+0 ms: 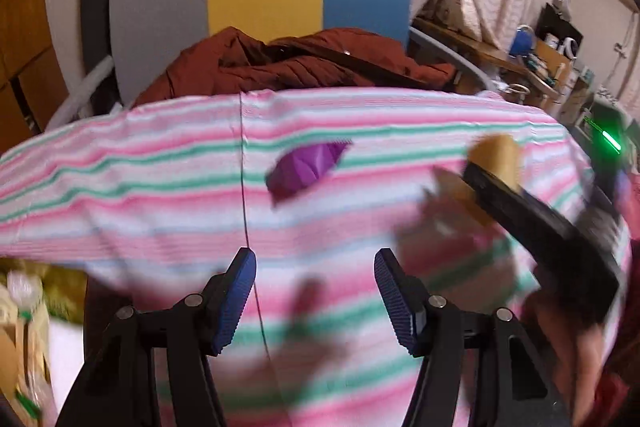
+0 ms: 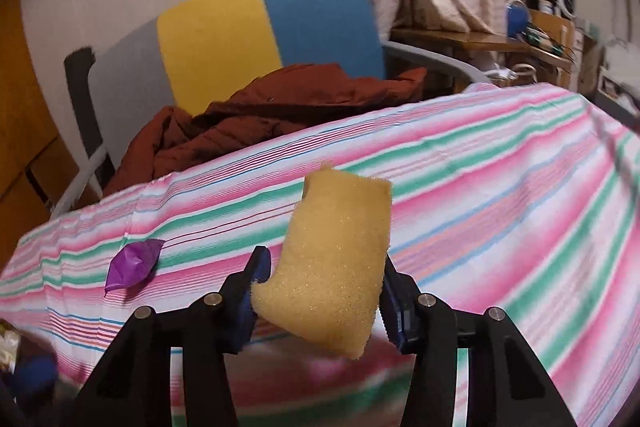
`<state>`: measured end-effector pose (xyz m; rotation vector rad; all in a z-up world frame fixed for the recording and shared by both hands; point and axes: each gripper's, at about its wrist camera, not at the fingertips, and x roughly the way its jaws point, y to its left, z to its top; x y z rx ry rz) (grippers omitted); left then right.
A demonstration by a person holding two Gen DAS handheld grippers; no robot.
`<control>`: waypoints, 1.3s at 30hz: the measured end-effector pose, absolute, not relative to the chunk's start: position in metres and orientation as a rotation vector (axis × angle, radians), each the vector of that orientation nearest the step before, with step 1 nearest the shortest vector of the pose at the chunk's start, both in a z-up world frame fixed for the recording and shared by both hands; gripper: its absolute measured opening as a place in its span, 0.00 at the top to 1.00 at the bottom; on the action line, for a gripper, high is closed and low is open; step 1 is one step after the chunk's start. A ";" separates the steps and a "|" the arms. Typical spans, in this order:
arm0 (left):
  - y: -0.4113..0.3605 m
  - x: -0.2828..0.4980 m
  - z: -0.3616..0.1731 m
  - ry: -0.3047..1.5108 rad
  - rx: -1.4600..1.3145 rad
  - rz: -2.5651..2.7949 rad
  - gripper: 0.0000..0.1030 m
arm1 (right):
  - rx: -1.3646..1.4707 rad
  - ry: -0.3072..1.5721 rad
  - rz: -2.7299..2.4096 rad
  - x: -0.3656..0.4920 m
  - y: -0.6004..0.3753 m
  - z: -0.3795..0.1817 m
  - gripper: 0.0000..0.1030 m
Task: Organize objects
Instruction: 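Grasp the yellow sponge with the right tool while the left tool grasps the purple pouch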
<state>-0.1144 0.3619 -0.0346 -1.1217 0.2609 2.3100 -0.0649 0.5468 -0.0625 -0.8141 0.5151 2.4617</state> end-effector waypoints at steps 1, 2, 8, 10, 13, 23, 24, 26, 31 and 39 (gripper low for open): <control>0.369 -0.125 -0.037 0.276 -1.119 2.325 0.39 | -0.804 0.533 2.456 -0.061 0.549 -0.063 0.50; 0.376 -0.134 -0.039 0.291 -1.118 2.332 0.37 | -0.800 0.552 2.448 -0.058 0.550 -0.064 0.50; 0.411 -0.172 -0.055 0.416 -1.118 2.300 0.31 | -0.830 0.645 2.415 -0.057 0.562 -0.076 0.50; 0.416 -0.177 -0.059 0.432 -1.110 2.308 0.31 | -0.827 0.655 2.414 -0.056 0.562 -0.077 0.50; 0.420 -0.184 -0.066 0.438 -1.101 2.343 0.31 | -0.835 0.635 2.414 -0.058 0.560 -0.078 0.50; 0.437 -0.166 -0.078 0.586 -0.913 2.385 0.61 | -0.842 0.602 2.409 -0.058 0.558 -0.078 0.50; 0.438 -0.164 -0.078 0.594 -0.902 2.378 0.61 | -0.842 0.603 2.408 -0.058 0.558 -0.078 0.50; 0.438 -0.161 -0.078 0.601 -0.885 2.377 0.61 | -0.842 0.600 2.409 -0.058 0.557 -0.078 0.50; 0.427 -0.159 -0.076 0.527 -0.901 2.396 0.66 | -0.839 0.589 2.406 -0.058 0.555 -0.077 0.50; 0.391 -0.147 -0.069 0.271 -0.919 2.381 0.70 | -0.830 0.539 2.401 -0.059 0.550 -0.074 0.50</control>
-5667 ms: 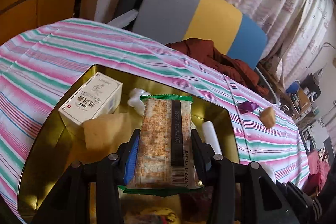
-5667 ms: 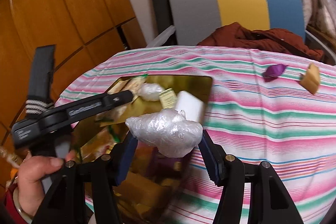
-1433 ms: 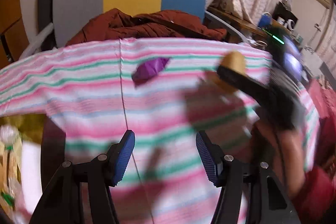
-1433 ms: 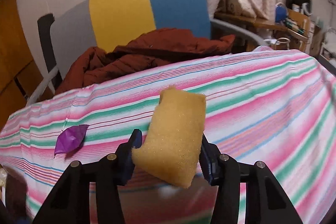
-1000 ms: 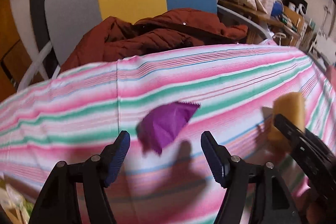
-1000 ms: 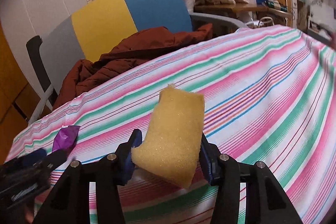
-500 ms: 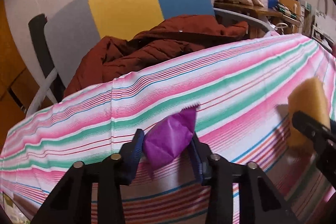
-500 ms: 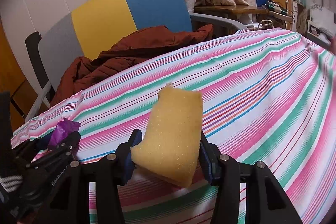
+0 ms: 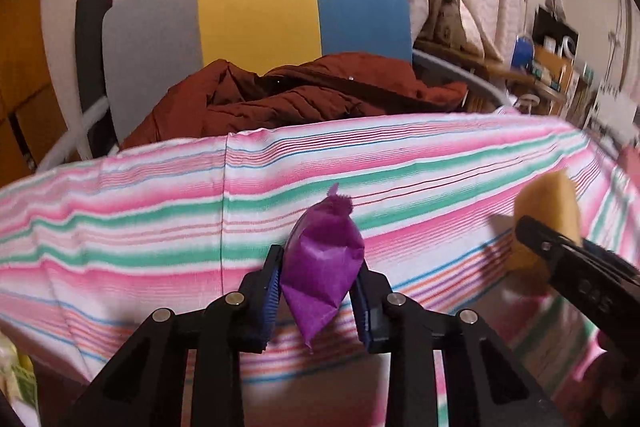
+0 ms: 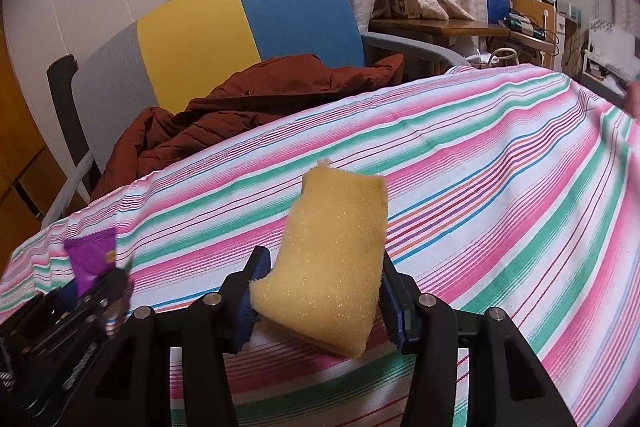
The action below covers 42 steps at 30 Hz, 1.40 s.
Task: Organize objects
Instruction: 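Grasp the yellow sponge with the right tool while the left tool grasps the purple pouch, then carry the sponge and purple pouch over the gold tray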
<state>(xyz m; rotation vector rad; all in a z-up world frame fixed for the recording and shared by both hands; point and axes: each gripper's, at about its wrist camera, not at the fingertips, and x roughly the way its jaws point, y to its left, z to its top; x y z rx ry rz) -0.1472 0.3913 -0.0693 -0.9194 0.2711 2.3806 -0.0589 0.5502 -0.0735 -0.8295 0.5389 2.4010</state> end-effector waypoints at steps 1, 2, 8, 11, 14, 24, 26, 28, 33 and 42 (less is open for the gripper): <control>0.387 -0.145 -0.069 0.247 -0.925 2.380 0.70 | -0.826 0.533 2.400 -0.059 0.550 -0.073 0.50; 0.384 -0.143 -0.069 0.233 -0.929 2.380 0.71 | -0.821 0.529 2.400 -0.058 0.549 -0.072 0.50; 0.372 -0.127 -0.068 0.195 -0.922 2.372 0.71 | -0.779 0.517 2.403 -0.050 0.545 -0.066 0.50; 0.367 -0.115 -0.066 0.204 -0.899 2.378 0.71 | -0.769 0.507 2.412 -0.043 0.539 -0.064 0.50; 0.362 -0.102 -0.064 0.210 -0.879 2.384 0.71 | -0.761 0.491 2.423 -0.037 0.531 -0.062 0.50; 0.337 -0.066 -0.062 0.190 -0.852 2.372 0.71 | -0.767 0.439 2.446 -0.012 0.501 -0.059 0.50; 0.331 -0.058 -0.062 0.185 -0.845 2.365 0.71 | -0.768 0.429 2.447 -0.006 0.496 -0.059 0.50; 0.326 -0.051 -0.062 0.183 -0.839 2.359 0.71 | -0.775 0.421 2.450 -0.002 0.491 -0.059 0.50; 0.315 -0.031 -0.060 0.183 -0.823 2.348 0.71 | -0.812 0.400 2.458 0.009 0.477 -0.061 0.50; 0.285 0.011 -0.047 0.157 -0.796 2.275 0.71 | -0.899 0.365 2.509 0.031 0.444 -0.059 0.50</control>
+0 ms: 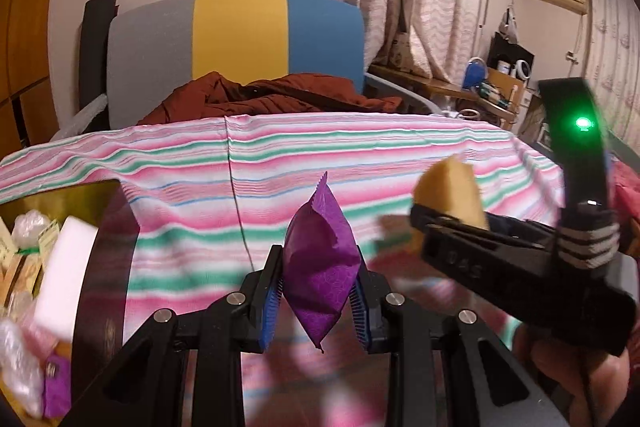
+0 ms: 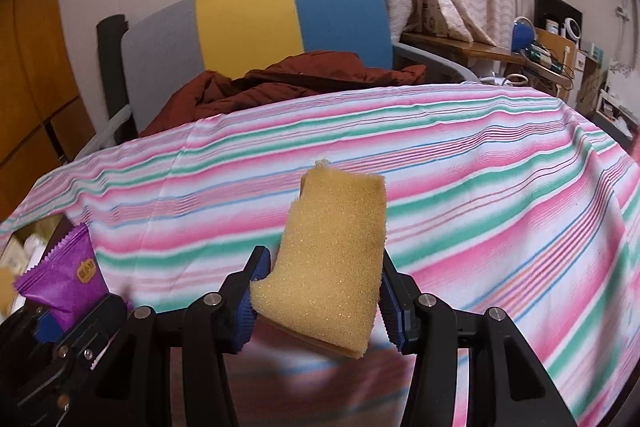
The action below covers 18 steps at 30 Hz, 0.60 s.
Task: Organize objects
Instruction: 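Carry the sponge and purple pouch over the gold tray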
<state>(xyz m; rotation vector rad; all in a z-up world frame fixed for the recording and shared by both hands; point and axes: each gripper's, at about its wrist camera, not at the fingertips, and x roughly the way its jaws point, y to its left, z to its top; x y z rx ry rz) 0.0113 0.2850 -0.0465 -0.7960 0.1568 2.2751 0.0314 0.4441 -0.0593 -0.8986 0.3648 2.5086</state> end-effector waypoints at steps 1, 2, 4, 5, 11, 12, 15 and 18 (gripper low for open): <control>0.279 0.017 -0.044 0.142 -0.794 2.266 0.71 | -0.907 0.366 2.513 0.033 0.441 -0.059 0.50; 0.274 0.020 -0.043 0.132 -0.792 2.262 0.71 | -0.915 0.374 2.520 0.037 0.437 -0.059 0.50; 0.260 0.029 -0.038 0.106 -0.787 2.260 0.71 | -0.919 0.395 2.527 0.043 0.431 -0.057 0.50; 0.253 0.032 -0.035 0.090 -0.786 2.259 0.71 | -0.918 0.407 2.531 0.045 0.429 -0.055 0.50; 0.216 0.045 -0.014 0.037 -0.755 2.269 0.71 | -0.917 0.533 2.576 0.055 0.412 -0.042 0.50; 0.210 0.047 -0.011 0.031 -0.753 2.274 0.71 | -0.920 0.537 2.589 0.054 0.407 -0.040 0.50; 0.186 0.048 -0.004 0.007 -0.750 2.299 0.71 | -0.939 0.545 2.652 0.048 0.383 -0.031 0.50; 0.158 0.046 0.003 -0.027 -0.752 2.341 0.71 | -0.942 0.533 2.719 0.043 0.359 -0.020 0.50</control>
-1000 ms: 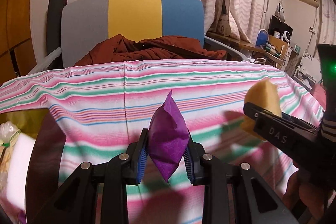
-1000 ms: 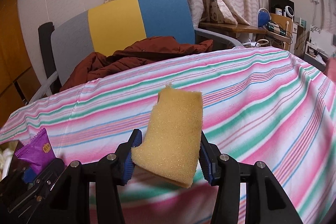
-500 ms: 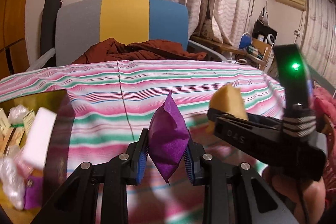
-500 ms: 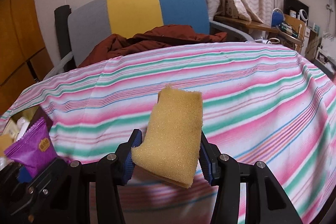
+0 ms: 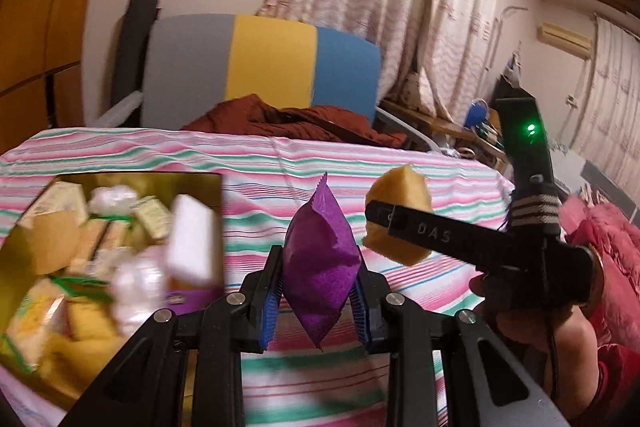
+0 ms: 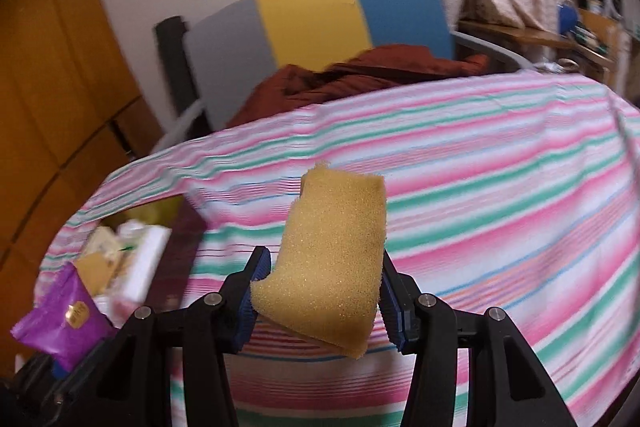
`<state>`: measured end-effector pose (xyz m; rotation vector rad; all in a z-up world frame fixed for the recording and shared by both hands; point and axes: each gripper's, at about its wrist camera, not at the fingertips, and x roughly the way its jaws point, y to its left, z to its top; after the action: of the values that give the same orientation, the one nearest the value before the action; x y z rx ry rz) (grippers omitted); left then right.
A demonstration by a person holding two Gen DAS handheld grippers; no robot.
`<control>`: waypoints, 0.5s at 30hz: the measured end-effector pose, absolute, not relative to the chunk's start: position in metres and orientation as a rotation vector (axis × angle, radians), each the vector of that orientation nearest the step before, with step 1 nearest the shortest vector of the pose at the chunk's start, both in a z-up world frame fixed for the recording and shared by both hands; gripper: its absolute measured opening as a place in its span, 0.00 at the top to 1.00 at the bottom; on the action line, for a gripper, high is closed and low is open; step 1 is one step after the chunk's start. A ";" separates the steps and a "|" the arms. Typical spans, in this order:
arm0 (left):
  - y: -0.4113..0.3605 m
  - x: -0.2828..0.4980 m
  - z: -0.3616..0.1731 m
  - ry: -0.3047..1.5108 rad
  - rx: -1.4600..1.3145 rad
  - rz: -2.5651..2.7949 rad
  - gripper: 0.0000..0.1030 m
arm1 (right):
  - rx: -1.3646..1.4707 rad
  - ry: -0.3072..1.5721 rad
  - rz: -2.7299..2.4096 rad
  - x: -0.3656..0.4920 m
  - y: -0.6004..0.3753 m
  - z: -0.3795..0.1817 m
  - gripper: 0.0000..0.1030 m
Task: Organize objects
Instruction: 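Carry the sponge and purple pouch over the gold tray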
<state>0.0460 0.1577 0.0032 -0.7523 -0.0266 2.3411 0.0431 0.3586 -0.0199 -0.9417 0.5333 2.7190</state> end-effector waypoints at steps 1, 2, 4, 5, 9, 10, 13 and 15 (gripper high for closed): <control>0.150 0.045 0.005 -0.035 -0.754 2.355 0.71 | -0.943 0.527 2.752 0.040 0.348 -0.015 0.50; 0.138 0.042 0.007 -0.050 -0.757 2.379 0.71 | -0.946 0.523 2.775 0.037 0.341 -0.011 0.50; 0.118 0.036 0.011 -0.073 -0.763 2.419 0.71 | -0.969 0.515 2.831 0.028 0.321 -0.004 0.50; 0.110 0.034 0.012 -0.083 -0.765 2.437 0.71 | -0.982 0.517 2.855 0.023 0.312 -0.001 0.50; 0.069 0.021 0.016 -0.122 -0.785 2.528 0.71 | -1.036 0.511 2.939 0.004 0.276 0.007 0.50; 0.058 0.017 0.016 -0.134 -0.788 2.554 0.71 | -1.050 0.507 2.964 -0.002 0.265 0.009 0.50; 0.028 0.002 0.012 -0.149 -0.832 2.636 0.71 | -1.097 0.487 3.025 -0.018 0.236 0.014 0.50; 0.016 -0.009 0.005 -0.142 -0.893 2.658 0.71 | -1.130 0.482 3.054 -0.028 0.219 0.016 0.50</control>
<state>-0.0088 0.0157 0.0051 -0.8926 -0.1419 2.6580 -0.0277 0.2191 0.0158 -1.1300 0.4819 3.0541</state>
